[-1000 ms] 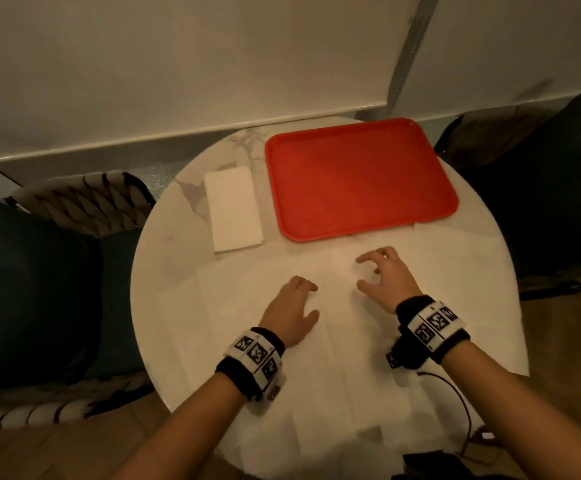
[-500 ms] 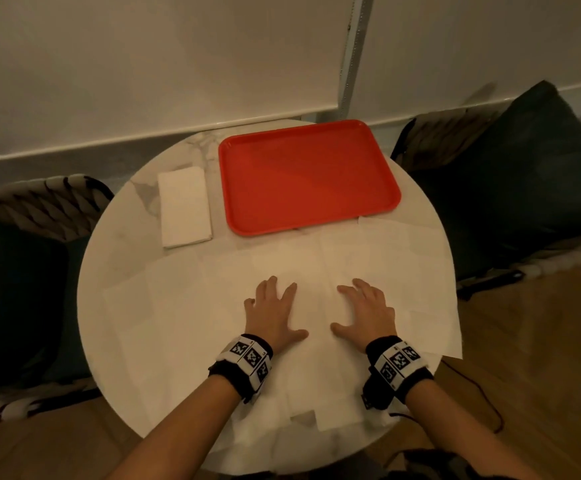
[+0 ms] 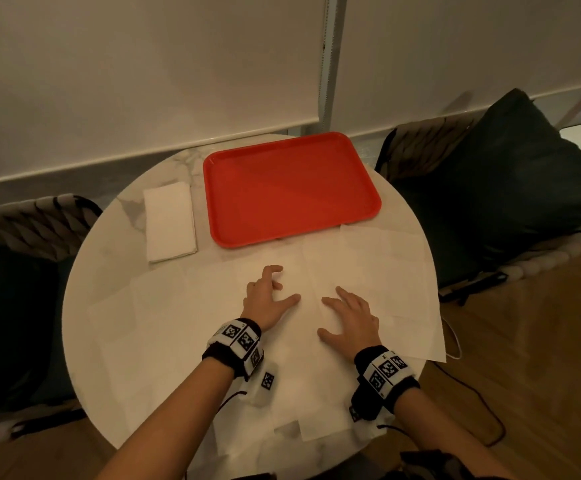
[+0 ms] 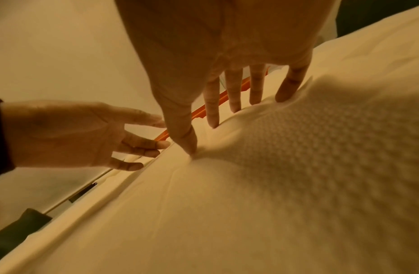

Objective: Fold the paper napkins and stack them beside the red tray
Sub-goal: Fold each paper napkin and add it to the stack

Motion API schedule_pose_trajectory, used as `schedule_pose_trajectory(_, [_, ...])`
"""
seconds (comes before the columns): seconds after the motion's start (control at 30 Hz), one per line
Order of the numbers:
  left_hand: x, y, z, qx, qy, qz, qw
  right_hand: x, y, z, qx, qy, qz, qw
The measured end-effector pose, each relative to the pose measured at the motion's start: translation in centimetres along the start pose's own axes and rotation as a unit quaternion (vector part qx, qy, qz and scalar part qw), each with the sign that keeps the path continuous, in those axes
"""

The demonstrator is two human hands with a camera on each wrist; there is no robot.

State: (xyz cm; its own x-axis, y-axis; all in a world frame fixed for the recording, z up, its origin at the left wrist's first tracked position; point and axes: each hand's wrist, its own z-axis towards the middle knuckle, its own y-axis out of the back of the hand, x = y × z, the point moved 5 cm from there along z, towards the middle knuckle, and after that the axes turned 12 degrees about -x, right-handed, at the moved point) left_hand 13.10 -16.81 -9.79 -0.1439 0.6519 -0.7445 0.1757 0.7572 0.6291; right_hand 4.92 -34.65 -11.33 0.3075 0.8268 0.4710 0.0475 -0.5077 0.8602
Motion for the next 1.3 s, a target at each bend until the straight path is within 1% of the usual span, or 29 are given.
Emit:
schedule_pose_trajectory(0.03, [-0.3, -0.2, 0.2, -0.002, -0.002, 0.007, 1.000, -0.1, 0.0, 0.0, -0.003, -0.002, 0.017, 1.000])
schedule_pose_trajectory(0.1, [-1.3, -0.6, 0.6, -0.008, -0.031, 0.084, 0.996, -0.5, 0.4, 0.3, -0.028, -0.014, 0.083, 0.996])
schedule_pose_trajectory(0.17, [-2.6, -1.2, 0.8, -0.009, -0.084, 0.180, 0.980, -1.0, 1.5, 0.4, -0.087, -0.029, 0.160, 0.983])
schedule_pose_trajectory(0.2, [-3.3, -1.8, 1.0, 0.001, -0.109, 0.206, 0.973, -1.4, 2.2, 0.3, -0.124, -0.034, 0.176, 0.976])
schedule_pose_trajectory(0.27, [-4.9, -3.3, 1.4, 0.041, -0.146, 0.222, 0.963, -2.6, 3.9, 0.3, -0.182, -0.053, 0.144, 0.971])
schedule_pose_trajectory(0.3, [-5.7, -4.1, 1.7, 0.064, -0.156, 0.218, 0.961, -3.3, 4.5, 0.3, -0.192, -0.071, 0.105, 0.973])
schedule_pose_trajectory(0.33, [-6.6, -5.0, 2.0, 0.083, -0.161, 0.210, 0.961, -4.2, 4.9, 0.5, -0.181, -0.093, 0.061, 0.977])
schedule_pose_trajectory(0.4, [-8.2, -6.5, 2.6, 0.106, -0.157, 0.193, 0.963, -5.9, 5.1, 0.7, -0.118, -0.138, -0.011, 0.983])
schedule_pose_trajectory(0.47, [-9.3, -7.8, 3.2, 0.109, -0.136, 0.181, 0.968, -7.0, 4.8, 0.9, -0.063, -0.165, -0.026, 0.984])
schedule_pose_trajectory(0.5, [-9.7, -8.3, 3.6, 0.105, -0.121, 0.176, 0.971, -7.3, 4.6, 0.9, -0.052, -0.170, -0.020, 0.984])
schedule_pose_trajectory(0.57, [-10.0, -9.3, 4.5, 0.089, -0.089, 0.148, 0.981, -7.6, 4.3, 0.9, -0.053, -0.168, -0.012, 0.984])
schedule_pose_trajectory(0.67, [-10.2, -10.7, 5.6, 0.066, -0.051, 0.071, 0.994, -7.8, 4.1, 0.8, -0.064, -0.164, -0.007, 0.984])
schedule_pose_trajectory(0.73, [-10.3, -11.4, 5.9, 0.056, -0.022, 0.019, 0.998, -8.0, 4.2, 0.8, -0.064, -0.168, 0.004, 0.984])
schedule_pose_trajectory(0.8, [-10.4, -11.9, 6.0, 0.051, -0.009, -0.002, 0.999, -8.1, 4.3, 0.7, -0.070, -0.165, 0.014, 0.984])
schedule_pose_trajectory(0.87, [-10.5, -12.5, 5.9, 0.059, -0.021, 0.018, 0.998, -8.0, 4.6, 0.6, -0.087, -0.150, 0.015, 0.985])
schedule_pose_trajectory(0.97, [-10.6, -13.1, 5.5, 0.067, -0.067, 0.078, 0.992, -7.8, 5.4, 1.0, -0.111, -0.123, -0.002, 0.986])
schedule_pose_trajectory(1.03, [-10.5, -13.1, 5.3, 0.066, -0.084, 0.093, 0.990, -7.7, 6.0, 1.4, -0.114, -0.112, -0.014, 0.987])
schedule_pose_trajectory(1.13, [-10.5, -13.0, 5.1, 0.073, -0.093, 0.085, 0.989, -7.7, 6.6, 1.9, -0.115, -0.100, -0.041, 0.988])
schedule_pose_trajectory(1.2, [-10.6, -12.8, 5.0, 0.072, -0.103, 0.061, 0.990, -7.7, 7.0, 1.9, -0.128, -0.101, -0.036, 0.986])
schedule_pose_trajectory(1.3, [-11.0, -11.7, 4.7, 0.037, -0.125, 0.007, 0.991, -7.7, 8.1, 1.7, -0.172, -0.118, 0.011, 0.978])
